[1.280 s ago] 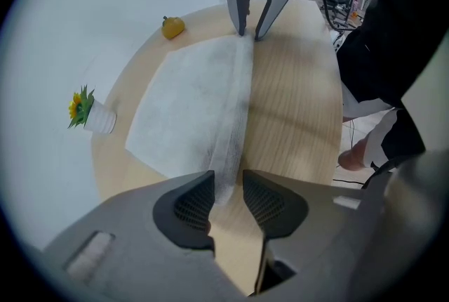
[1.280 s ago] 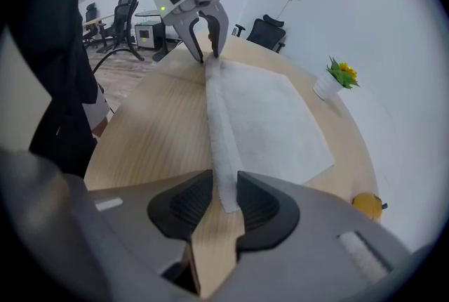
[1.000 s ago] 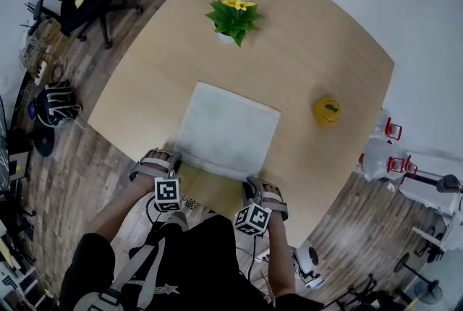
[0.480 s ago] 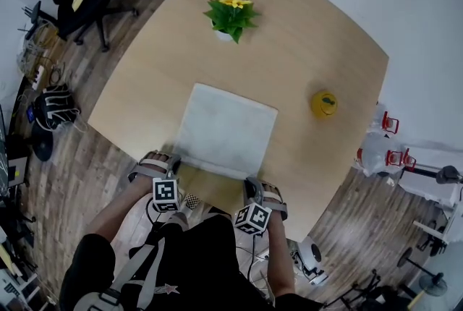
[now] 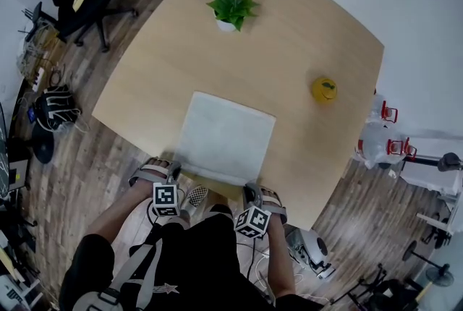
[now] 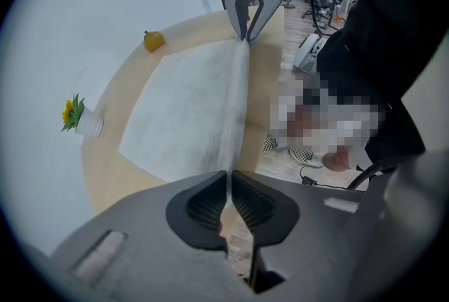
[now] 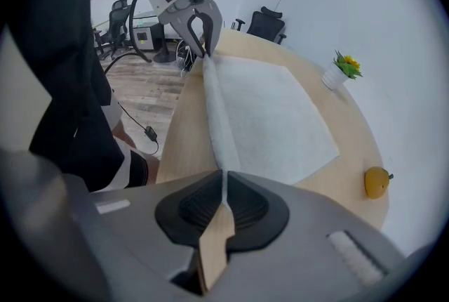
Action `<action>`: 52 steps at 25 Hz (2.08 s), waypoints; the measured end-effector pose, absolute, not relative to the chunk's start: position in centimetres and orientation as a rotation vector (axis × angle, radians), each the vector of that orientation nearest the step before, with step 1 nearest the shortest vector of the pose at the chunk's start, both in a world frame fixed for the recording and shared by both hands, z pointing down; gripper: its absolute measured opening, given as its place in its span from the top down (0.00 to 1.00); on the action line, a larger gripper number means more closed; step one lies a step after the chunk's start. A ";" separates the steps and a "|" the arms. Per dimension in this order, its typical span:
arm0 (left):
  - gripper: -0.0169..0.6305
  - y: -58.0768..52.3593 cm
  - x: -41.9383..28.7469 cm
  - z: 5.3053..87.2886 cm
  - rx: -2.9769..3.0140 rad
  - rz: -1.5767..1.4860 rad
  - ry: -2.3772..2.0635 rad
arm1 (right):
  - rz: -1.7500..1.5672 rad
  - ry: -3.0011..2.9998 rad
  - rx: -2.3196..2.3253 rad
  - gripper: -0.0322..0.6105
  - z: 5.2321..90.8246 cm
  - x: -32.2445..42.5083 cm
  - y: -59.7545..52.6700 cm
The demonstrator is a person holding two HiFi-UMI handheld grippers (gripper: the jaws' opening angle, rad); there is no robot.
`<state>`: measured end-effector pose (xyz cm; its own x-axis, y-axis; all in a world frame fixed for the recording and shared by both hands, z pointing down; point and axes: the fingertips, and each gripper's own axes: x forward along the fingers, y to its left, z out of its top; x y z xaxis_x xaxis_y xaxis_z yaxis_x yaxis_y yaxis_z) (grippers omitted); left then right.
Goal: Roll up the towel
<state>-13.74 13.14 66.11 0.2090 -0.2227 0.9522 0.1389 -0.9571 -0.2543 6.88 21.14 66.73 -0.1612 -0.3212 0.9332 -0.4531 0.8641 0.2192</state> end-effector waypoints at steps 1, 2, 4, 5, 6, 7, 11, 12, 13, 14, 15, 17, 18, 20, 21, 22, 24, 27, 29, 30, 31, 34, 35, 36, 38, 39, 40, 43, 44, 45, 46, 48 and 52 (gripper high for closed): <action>0.92 13.5 -13.9 66.1 -2.201 -1.811 0.074 | 0.130 -1.764 0.592 0.91 66.8 6.7 21.6; 0.92 13.8 -14.0 66.1 -2.199 -1.810 0.069 | 0.132 -1.761 0.594 0.91 66.8 6.6 21.8; 0.92 14.0 -14.0 65.8 -2.198 -1.801 0.062 | 0.143 -1.754 0.601 0.91 66.7 6.6 22.0; 0.92 14.1 -14.0 65.7 -2.199 -1.795 0.062 | 0.153 -1.752 0.604 0.91 66.5 6.6 22.0; 0.92 14.0 -14.0 65.5 -2.199 -1.790 0.065 | 0.163 -1.750 0.607 0.91 66.4 6.6 21.9; 0.92 13.8 -14.0 65.4 -2.198 -1.787 0.070 | 0.171 -1.748 0.611 0.91 66.2 6.7 21.7; 0.92 12.8 -13.8 64.8 -2.210 -1.780 0.095 | 0.177 -1.745 0.629 0.91 65.6 6.9 20.8; 0.92 12.7 -13.7 64.7 -2.214 -1.781 0.100 | 0.177 -1.745 0.631 0.91 65.5 7.0 20.7; 0.92 12.6 -13.6 64.6 -2.219 -1.785 0.100 | 0.179 -1.745 0.631 0.91 65.5 7.0 20.6; 0.92 12.6 -13.6 64.7 -2.224 -1.795 0.094 | 0.184 -1.747 0.628 0.91 65.5 7.0 20.6; 0.92 12.7 -13.7 64.7 -2.231 -1.808 0.078 | 0.193 -1.750 0.620 0.91 65.6 7.0 20.7; 0.92 13.2 -13.9 65.0 -2.250 -1.843 0.027 | 0.227 -1.762 0.590 0.91 65.7 6.8 21.0; 0.92 13.4 -13.9 65.1 -2.256 -1.856 0.002 | 0.250 -1.771 0.570 0.91 65.7 6.7 21.2; 0.92 13.8 -14.1 65.2 -2.261 -1.873 -0.029 | 0.297 -1.789 0.537 0.91 65.6 6.5 21.7; 0.92 13.9 -14.2 65.2 -2.264 -1.879 -0.035 | 0.313 -1.794 0.525 0.91 65.6 6.4 21.8; 0.92 14.0 -14.2 65.2 -2.267 -1.885 -0.037 | 0.324 -1.796 0.516 0.91 65.5 6.3 21.9; 0.92 14.0 -14.3 65.2 -2.273 -1.899 -0.042 | 0.336 -1.796 0.500 0.91 65.6 6.2 22.0; 0.92 14.0 -14.4 65.5 -2.277 -1.923 -0.069 | 0.365 -1.798 0.481 0.91 65.8 6.2 21.9; 0.92 13.9 -14.3 65.5 -2.281 -1.938 -0.090 | 0.394 -1.804 0.472 0.91 65.8 6.1 21.8; 0.92 13.9 -14.3 65.5 -2.283 -1.945 -0.100 | 0.409 -1.808 0.468 0.91 65.7 6.1 21.8; 0.92 13.9 -14.3 65.4 -2.285 -1.952 -0.111 | 0.421 -1.811 0.464 0.91 65.6 6.2 21.8; 0.92 13.8 -14.2 65.5 -2.289 -1.971 -0.143 | 0.448 -1.813 0.446 0.91 65.4 6.3 21.5; 0.92 13.7 -14.1 65.5 -2.286 -1.970 -0.150 | 0.456 -1.813 0.441 0.91 65.3 6.3 21.4; 0.92 13.6 -14.0 65.5 -2.282 -1.968 -0.150 | 0.463 -1.813 0.437 0.91 65.3 6.4 21.2; 0.92 13.3 -14.0 65.5 -2.280 -1.972 -0.140 | 0.475 -1.816 0.430 0.91 65.2 6.5 21.0; 0.92 13.2 -13.9 65.4 -2.283 -1.977 -0.133 | 0.479 -1.817 0.426 0.91 65.2 6.5 20.9; 0.92 13.0 -13.8 65.4 -2.286 -1.980 -0.127 | 0.481 -1.819 0.423 0.91 65.2 6.6 20.8; 0.92 12.2 -13.6 65.4 -2.279 -1.978 -0.112 | 0.478 -1.823 0.422 0.91 65.2 6.7 20.1; 0.92 12.0 -13.6 65.4 -2.274 -1.977 -0.108 | 0.473 -1.824 0.426 0.91 65.2 6.8 19.9; 0.92 11.8 -13.5 65.5 -2.271 -1.976 -0.105 | 0.466 -1.825 0.432 0.91 65.2 6.8 19.6; 0.92 11.6 -13.5 65.5 -2.270 -1.974 -0.102 | 0.457 -1.825 0.439 0.91 65.2 6.9 19.3; 0.92 11.2 -13.4 65.5 -2.272 -1.970 -0.093 | 0.443 -1.824 0.447 0.91 65.3 7.0 18.8; 0.92 10.7 -13.2 65.6 -2.270 -1.968 -0.087 | 0.426 -1.822 0.451 0.90 65.6 7.2 18.3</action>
<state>-13.23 10.69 65.64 0.1451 -0.0455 0.9884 0.1321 -0.9891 -0.0649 7.18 18.31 65.59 -0.2724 -0.0915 0.9578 -0.5063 0.8601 -0.0619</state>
